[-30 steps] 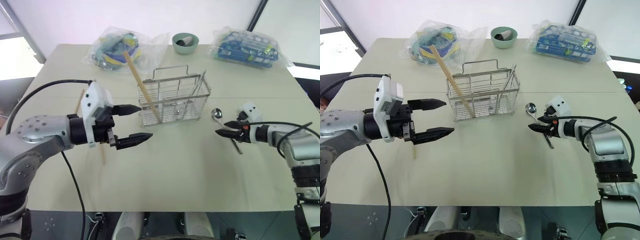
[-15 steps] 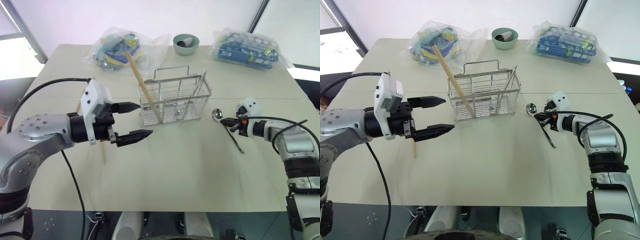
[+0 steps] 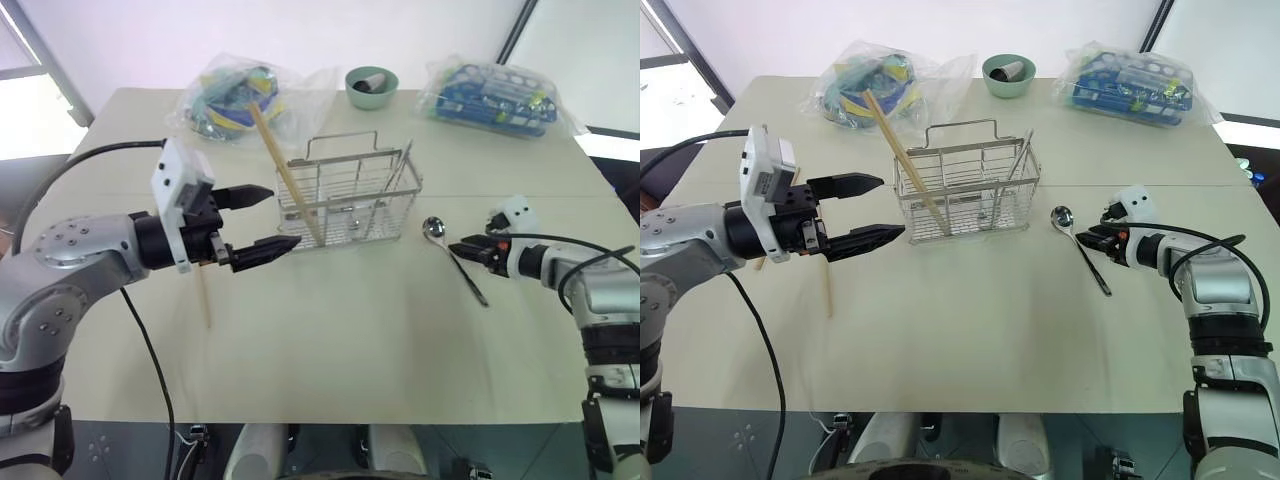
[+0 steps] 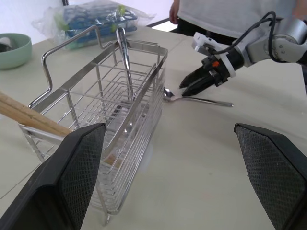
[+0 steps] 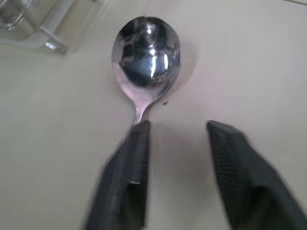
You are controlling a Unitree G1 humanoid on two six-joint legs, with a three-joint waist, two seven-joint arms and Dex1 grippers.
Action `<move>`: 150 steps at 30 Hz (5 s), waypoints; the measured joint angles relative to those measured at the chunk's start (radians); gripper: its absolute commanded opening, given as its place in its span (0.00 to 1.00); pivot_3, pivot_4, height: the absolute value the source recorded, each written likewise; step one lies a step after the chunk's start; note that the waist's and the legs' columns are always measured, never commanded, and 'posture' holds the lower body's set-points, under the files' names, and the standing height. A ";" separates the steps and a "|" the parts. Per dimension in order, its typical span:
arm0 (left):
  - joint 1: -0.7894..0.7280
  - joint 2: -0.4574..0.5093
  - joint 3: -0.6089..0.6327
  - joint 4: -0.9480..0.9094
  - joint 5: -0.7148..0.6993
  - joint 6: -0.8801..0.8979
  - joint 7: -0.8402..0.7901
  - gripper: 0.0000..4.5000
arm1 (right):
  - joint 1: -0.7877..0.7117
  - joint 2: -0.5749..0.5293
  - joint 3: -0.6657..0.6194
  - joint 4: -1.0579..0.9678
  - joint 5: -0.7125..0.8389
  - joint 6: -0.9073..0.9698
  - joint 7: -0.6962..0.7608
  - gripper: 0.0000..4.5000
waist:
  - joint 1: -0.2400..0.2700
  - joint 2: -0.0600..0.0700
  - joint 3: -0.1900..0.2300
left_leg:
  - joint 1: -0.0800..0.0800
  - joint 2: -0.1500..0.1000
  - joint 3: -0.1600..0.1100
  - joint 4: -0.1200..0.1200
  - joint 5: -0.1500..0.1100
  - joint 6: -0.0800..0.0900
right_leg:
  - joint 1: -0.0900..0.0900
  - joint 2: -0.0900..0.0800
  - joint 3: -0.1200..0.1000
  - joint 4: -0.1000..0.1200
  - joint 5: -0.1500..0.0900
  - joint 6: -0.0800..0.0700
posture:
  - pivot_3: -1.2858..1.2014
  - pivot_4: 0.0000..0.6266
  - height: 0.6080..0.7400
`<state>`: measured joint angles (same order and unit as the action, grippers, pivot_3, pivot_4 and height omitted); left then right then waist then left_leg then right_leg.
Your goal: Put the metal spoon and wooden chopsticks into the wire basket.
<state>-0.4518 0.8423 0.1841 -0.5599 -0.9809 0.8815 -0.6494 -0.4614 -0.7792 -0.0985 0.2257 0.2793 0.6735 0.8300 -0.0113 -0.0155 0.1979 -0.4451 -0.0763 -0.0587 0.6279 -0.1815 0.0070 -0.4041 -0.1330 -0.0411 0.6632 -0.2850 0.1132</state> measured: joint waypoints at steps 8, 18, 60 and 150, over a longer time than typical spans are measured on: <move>-0.007 -0.003 0.000 0.000 0.004 -0.001 0.002 1.00 | 0.018 -0.001 -0.034 -0.148 0.049 0.094 -0.019 0.66 | 0.003 0.000 0.000 | 0.000 0.000 0.000 0.000 0.000 0.000 | 0.000 0.000 0.000 0.000 0.000 0.000 | 0.52 0.24 0.68; -0.033 -0.009 -0.001 0.000 0.008 0.001 0.004 1.00 | 0.036 0.046 0.015 -0.132 0.047 0.118 -0.049 0.66 | 0.003 0.000 0.000 | 0.000 0.000 0.000 0.000 0.000 0.000 | 0.000 0.000 0.000 0.000 0.000 0.000 | 0.52 0.24 0.68; -0.145 -0.067 0.013 0.112 0.023 -0.034 0.042 1.00 | -0.574 0.328 -0.352 0.018 0.381 0.085 -0.375 0.01 | 0.000 0.003 0.003 | -0.003 0.000 0.000 -0.001 0.000 0.000 | -0.003 0.001 -0.001 0.001 0.002 0.003 | 0.52 0.24 0.68; -0.618 -0.153 -0.114 1.711 0.855 -0.341 0.255 0.12 | -0.055 0.013 -0.128 -0.546 0.683 0.190 0.061 1.00 | 0.021 -0.002 0.002 | -0.009 -0.001 0.001 0.002 0.000 0.000 | -0.009 0.000 -0.001 0.001 0.007 0.010 | 0.52 0.24 0.68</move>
<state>-1.0703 0.6896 0.0703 1.1514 -0.1256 0.5405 -0.3941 -0.5163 -0.7659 -0.2260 -0.3205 0.9621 0.8636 0.8910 0.0100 -0.0171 0.1999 -0.4545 -0.0772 -0.0582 0.6297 -0.1818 0.0070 -0.4130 -0.1330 -0.0423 0.6646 -0.2778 0.1228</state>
